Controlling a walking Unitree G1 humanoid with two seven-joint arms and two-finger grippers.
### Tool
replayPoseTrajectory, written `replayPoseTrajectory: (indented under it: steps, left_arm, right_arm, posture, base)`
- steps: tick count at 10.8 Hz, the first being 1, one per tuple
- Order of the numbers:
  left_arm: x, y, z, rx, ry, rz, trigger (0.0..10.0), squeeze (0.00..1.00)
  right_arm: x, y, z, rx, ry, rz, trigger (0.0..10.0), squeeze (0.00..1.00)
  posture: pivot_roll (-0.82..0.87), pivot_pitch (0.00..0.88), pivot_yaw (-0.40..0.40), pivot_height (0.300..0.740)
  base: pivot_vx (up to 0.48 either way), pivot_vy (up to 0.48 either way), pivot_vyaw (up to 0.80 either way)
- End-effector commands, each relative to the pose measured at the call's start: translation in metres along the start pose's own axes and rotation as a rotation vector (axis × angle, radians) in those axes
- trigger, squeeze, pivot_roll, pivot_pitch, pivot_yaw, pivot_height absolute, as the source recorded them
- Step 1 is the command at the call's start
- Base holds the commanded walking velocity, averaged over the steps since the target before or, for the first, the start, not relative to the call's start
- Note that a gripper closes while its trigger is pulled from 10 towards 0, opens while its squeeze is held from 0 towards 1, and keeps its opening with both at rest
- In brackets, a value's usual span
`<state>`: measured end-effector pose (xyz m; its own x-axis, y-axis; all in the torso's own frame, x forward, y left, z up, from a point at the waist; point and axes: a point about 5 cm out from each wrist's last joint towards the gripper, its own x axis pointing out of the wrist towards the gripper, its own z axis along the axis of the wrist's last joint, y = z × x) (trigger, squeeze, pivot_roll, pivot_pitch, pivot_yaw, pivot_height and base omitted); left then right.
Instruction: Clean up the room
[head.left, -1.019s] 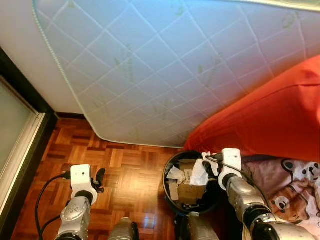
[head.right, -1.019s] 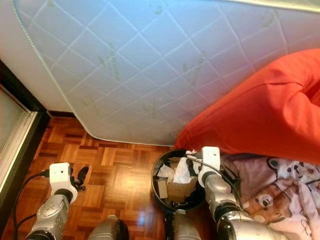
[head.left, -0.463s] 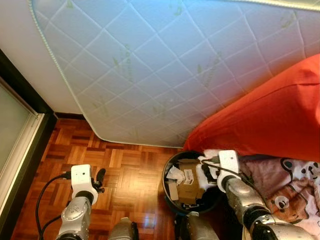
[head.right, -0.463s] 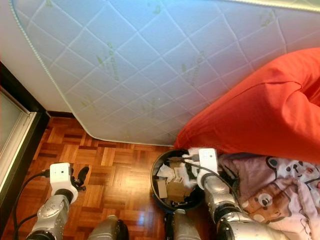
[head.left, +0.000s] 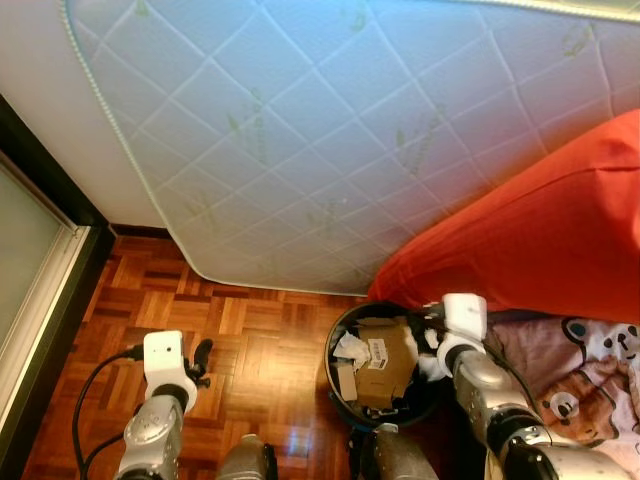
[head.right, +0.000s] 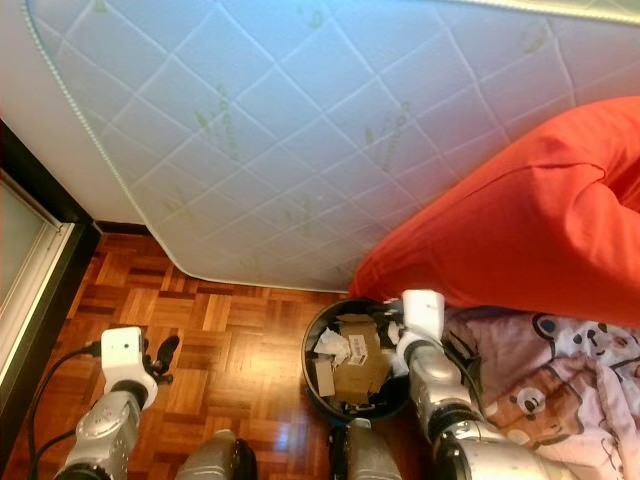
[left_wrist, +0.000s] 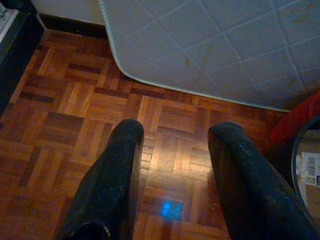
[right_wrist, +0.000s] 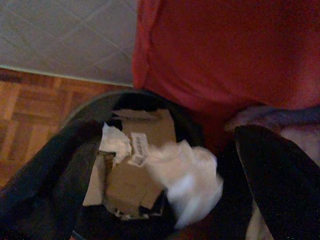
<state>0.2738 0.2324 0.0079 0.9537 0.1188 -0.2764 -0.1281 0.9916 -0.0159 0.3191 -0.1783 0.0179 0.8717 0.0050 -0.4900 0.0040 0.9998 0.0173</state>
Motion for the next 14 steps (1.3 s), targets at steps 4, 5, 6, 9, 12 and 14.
replayPoseTrajectory:
  steps: [4, 5, 6, 9, 12, 14]
  left_arm:
    - [-0.005, 0.001, -0.009, -0.002, 0.027, 0.006, 10.0, 0.0]
    - [-0.005, 0.001, -0.009, -0.003, 0.027, 0.006, 10.0, 0.0]
    - [-0.005, 0.001, -0.009, -0.003, 0.03, 0.006, 10.0, 0.0]
    - [-0.015, 0.011, -0.029, 0.014, 0.14, 0.048, 10.0, 0.0]
    - [-0.018, 0.019, -0.036, 0.033, 0.191, 0.073, 10.0, 0.0]
    - [-0.019, 0.022, -0.038, 0.036, 0.214, 0.084, 10.0, 0.0]
  right_arm:
    - [-0.003, -0.008, -0.015, 0.039, 0.078, -0.027, 10.0, 1.0]
    - [-0.003, -0.007, -0.011, 0.059, 0.048, -0.01, 10.0, 1.0]
    - [-0.002, -0.006, -0.006, 0.076, 0.017, 0.001, 10.0, 1.0]
    - [-0.006, -0.016, -0.004, 0.166, -0.107, -0.039, 10.0, 0.0]
    - [-0.013, -0.025, -0.023, 0.195, -0.077, -0.07, 10.0, 0.0]
    - [-0.017, -0.032, -0.032, 0.225, -0.068, -0.106, 10.0, 0.0]
  posture:
    - [0.24, 0.279, -0.074, 0.681]
    - [0.24, 0.279, -0.074, 0.681]
    - [0.24, 0.277, -0.073, 0.681]
    - [0.24, 0.21, -0.06, 0.689]
    - [0.24, 0.15, -0.033, 0.739]
    - [0.23, 0.117, -0.024, 0.74]
  base:
    - [0.0, 0.0, 0.0]
    - [0.0, 0.0, 0.0]
    - [0.0, 0.0, 0.0]
    - [0.0, 0.0, 0.0]
    - [0.0, 0.0, 0.0]
    - [0.0, 0.0, 0.0]
